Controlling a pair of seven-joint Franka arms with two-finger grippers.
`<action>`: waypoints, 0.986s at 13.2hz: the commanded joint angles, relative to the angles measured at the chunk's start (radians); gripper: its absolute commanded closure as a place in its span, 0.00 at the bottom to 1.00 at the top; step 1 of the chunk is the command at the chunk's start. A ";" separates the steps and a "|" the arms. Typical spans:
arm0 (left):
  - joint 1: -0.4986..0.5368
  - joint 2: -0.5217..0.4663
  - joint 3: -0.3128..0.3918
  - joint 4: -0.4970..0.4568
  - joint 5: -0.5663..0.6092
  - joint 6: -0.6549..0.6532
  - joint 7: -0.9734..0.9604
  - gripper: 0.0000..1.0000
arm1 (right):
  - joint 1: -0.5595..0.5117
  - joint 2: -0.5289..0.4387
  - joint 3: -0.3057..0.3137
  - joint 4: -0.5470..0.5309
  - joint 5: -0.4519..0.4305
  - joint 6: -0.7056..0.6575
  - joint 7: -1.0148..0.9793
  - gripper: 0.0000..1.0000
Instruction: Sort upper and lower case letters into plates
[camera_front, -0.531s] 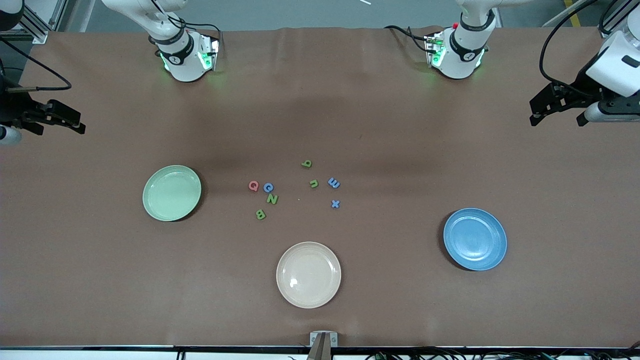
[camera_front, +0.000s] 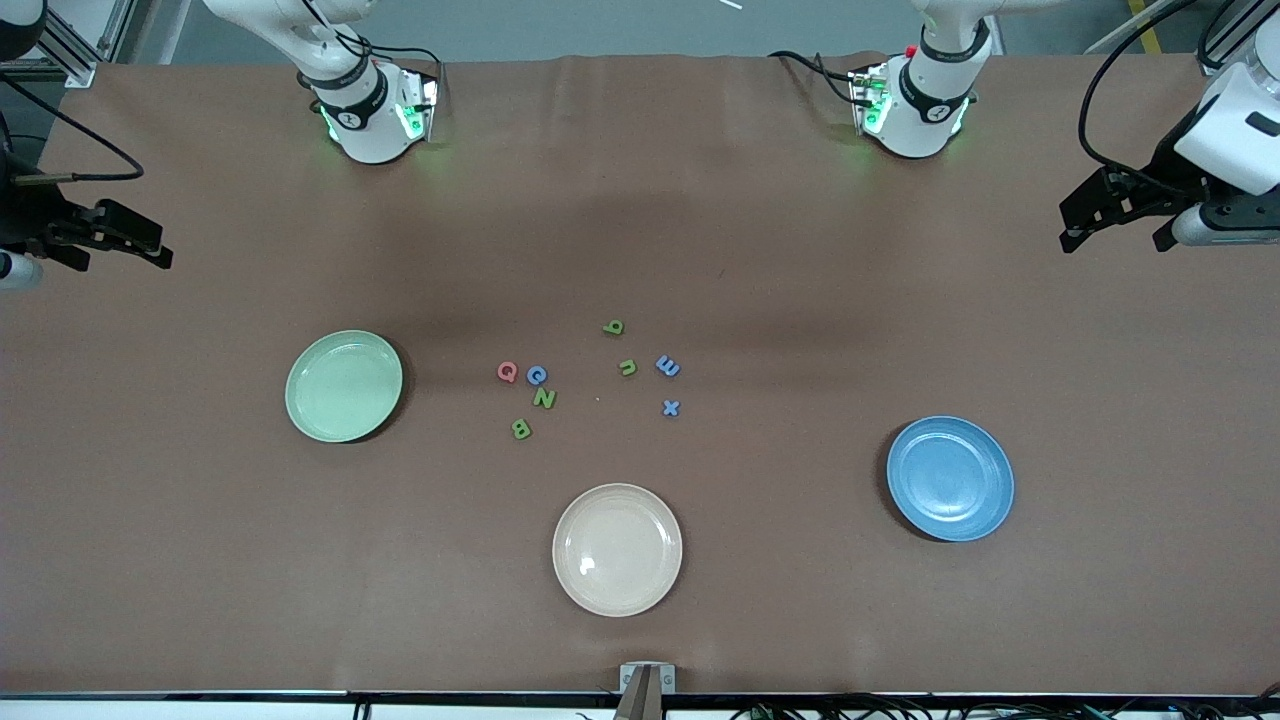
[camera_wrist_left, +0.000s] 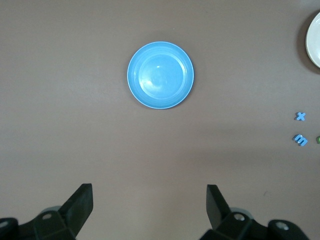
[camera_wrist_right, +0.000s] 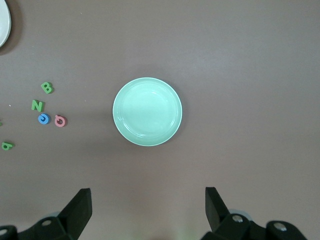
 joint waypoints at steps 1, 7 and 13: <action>-0.013 0.046 -0.029 0.018 -0.017 -0.019 -0.051 0.00 | -0.005 -0.042 0.005 -0.044 0.020 0.017 0.013 0.00; -0.016 0.193 -0.279 -0.075 -0.005 0.168 -0.482 0.00 | -0.005 -0.043 0.005 -0.044 0.009 0.016 0.013 0.00; -0.187 0.461 -0.356 -0.142 0.165 0.487 -1.084 0.00 | -0.007 -0.045 0.005 -0.041 0.009 0.014 0.013 0.00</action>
